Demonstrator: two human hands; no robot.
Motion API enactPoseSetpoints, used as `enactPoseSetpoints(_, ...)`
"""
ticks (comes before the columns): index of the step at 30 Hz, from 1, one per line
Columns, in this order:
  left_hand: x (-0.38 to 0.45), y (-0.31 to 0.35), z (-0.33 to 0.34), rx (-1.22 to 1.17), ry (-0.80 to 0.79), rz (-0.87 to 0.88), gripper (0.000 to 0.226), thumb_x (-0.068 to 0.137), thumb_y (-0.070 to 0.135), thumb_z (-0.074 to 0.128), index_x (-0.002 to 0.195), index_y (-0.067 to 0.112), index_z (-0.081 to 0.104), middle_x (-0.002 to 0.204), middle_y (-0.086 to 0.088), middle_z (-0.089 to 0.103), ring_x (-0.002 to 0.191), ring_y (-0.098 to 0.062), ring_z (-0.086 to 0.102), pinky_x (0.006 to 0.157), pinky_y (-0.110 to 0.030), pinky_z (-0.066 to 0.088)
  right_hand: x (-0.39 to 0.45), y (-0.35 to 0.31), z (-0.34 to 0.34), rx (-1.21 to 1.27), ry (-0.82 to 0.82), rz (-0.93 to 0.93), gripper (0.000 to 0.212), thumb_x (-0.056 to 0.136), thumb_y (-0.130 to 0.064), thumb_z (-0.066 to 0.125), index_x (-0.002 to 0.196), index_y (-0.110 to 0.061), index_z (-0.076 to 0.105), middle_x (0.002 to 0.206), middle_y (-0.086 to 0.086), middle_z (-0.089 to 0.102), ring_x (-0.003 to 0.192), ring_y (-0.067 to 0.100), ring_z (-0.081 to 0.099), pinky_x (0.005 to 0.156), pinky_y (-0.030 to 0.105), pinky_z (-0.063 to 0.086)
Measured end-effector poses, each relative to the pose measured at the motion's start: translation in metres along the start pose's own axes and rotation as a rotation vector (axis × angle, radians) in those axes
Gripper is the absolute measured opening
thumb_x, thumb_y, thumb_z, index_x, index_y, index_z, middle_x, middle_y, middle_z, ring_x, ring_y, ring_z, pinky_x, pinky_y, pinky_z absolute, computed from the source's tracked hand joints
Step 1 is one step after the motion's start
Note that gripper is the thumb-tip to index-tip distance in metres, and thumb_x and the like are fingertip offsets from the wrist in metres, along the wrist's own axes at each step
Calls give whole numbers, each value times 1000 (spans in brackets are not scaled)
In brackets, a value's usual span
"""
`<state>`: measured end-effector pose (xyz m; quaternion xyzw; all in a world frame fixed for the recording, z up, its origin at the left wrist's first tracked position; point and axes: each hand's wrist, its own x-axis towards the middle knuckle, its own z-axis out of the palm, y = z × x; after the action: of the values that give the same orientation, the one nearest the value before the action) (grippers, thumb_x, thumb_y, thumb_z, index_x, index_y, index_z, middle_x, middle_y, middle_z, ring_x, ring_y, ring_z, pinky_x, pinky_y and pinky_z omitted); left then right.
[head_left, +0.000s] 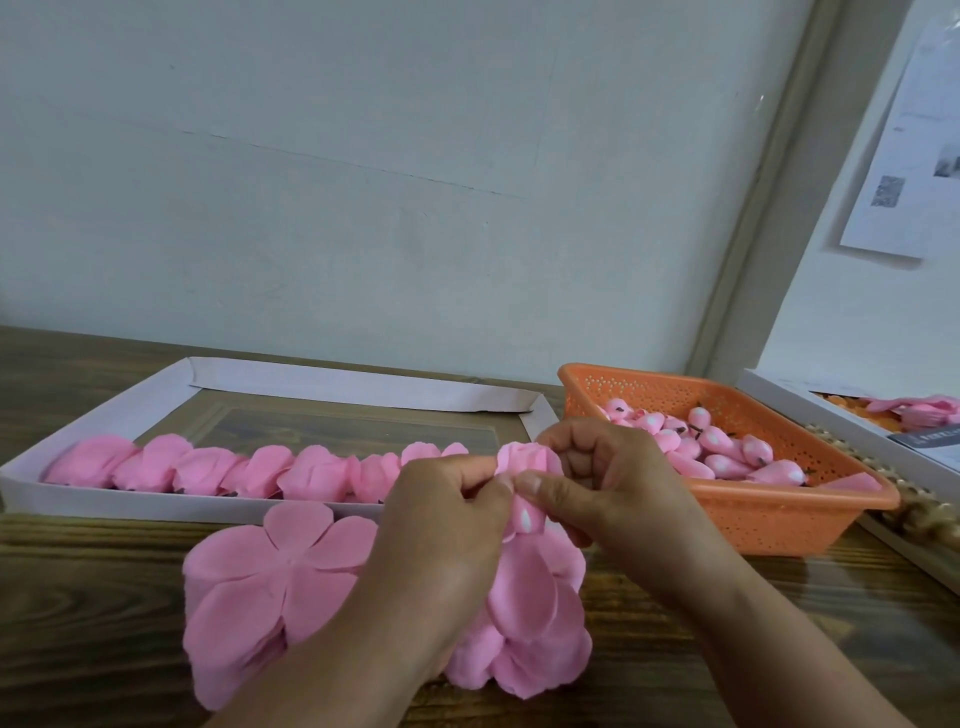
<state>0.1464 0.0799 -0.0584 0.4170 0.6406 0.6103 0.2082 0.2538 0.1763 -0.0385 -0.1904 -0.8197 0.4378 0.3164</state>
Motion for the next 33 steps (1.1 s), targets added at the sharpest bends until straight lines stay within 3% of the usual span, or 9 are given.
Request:
enactPoseSetpoints(3, -1, -1, 1, 42, 8, -13, 28, 95, 13, 52, 74, 15, 72, 79, -16, 69, 82, -33, 66, 73, -48, 54, 1, 0, 2, 18, 29, -3, 9, 81, -5, 70, 88, -7, 65, 65, 26, 59, 47, 12, 46, 42, 18, 36)
enactPoseSetpoints(7, 2, -3, 0, 61, -5, 1, 33, 94, 11, 52, 65, 16, 67, 59, -6, 60, 56, -12, 53, 56, -27, 45, 0, 1, 3, 26, 9, -4, 13, 80, -3, 69, 92, -5, 65, 56, 15, 58, 39, 11, 45, 41, 20, 37)
enactPoseSetpoints(9, 4, -5, -2, 71, -2, 21, 31, 94, 11, 52, 68, 12, 68, 60, -3, 56, 55, -8, 46, 55, -23, 39, 0, 0, 0, 59, -37, -5, 17, 80, 3, 66, 96, -3, 65, 54, 11, 58, 41, 16, 50, 43, 25, 41)
enactPoseSetpoints(14, 7, -6, -4, 40, -21, 33, 25, 95, 10, 52, 81, 3, 72, 85, -24, 65, 65, -16, 51, 63, -31, 42, 0, 1, -4, 236, -81, 7, 17, 81, 11, 60, 94, 2, 66, 55, 10, 60, 43, 19, 53, 44, 26, 45)
enactPoseSetpoints(18, 5, -4, -3, 5, -25, 8, 28, 94, 13, 55, 72, 19, 72, 75, -13, 69, 64, -13, 57, 66, -36, 52, 2, 5, -4, 148, -12, -28, 13, 78, 7, 66, 90, 4, 67, 61, 10, 58, 50, 15, 50, 45, 24, 43)
enactPoseSetpoints(22, 5, -6, -4, -29, -47, 8, 28, 95, 13, 54, 75, 13, 74, 57, 1, 54, 50, -6, 44, 55, -25, 38, 4, 9, -5, 144, -27, -38, 20, 74, -1, 71, 93, -1, 68, 79, 11, 62, 66, 14, 54, 55, 22, 46)
enactPoseSetpoints(26, 6, -6, -4, -56, -52, 13, 25, 95, 13, 53, 82, 14, 74, 64, -10, 58, 55, -10, 43, 58, -27, 37, 4, 13, -5, 215, -142, -36, 22, 79, -11, 68, 101, -8, 70, 76, 3, 71, 61, 10, 61, 55, 24, 50)
enactPoseSetpoints(30, 6, -4, -4, -98, -36, 7, 29, 94, 10, 54, 86, 28, 75, 49, 16, 55, 44, 4, 44, 49, -9, 34, 5, 10, -2, 190, -123, -104, 28, 80, -5, 63, 97, -23, 75, 71, -4, 70, 60, 3, 59, 56, 20, 48)
enactPoseSetpoints(33, 6, -3, -5, -125, -17, -24, 40, 92, 8, 57, 71, 38, 73, 61, 8, 68, 51, 3, 52, 55, -15, 42, 4, 10, 1, 134, -68, -133, 40, 83, 4, 62, 93, -32, 74, 59, -11, 64, 55, -1, 53, 55, 16, 45)
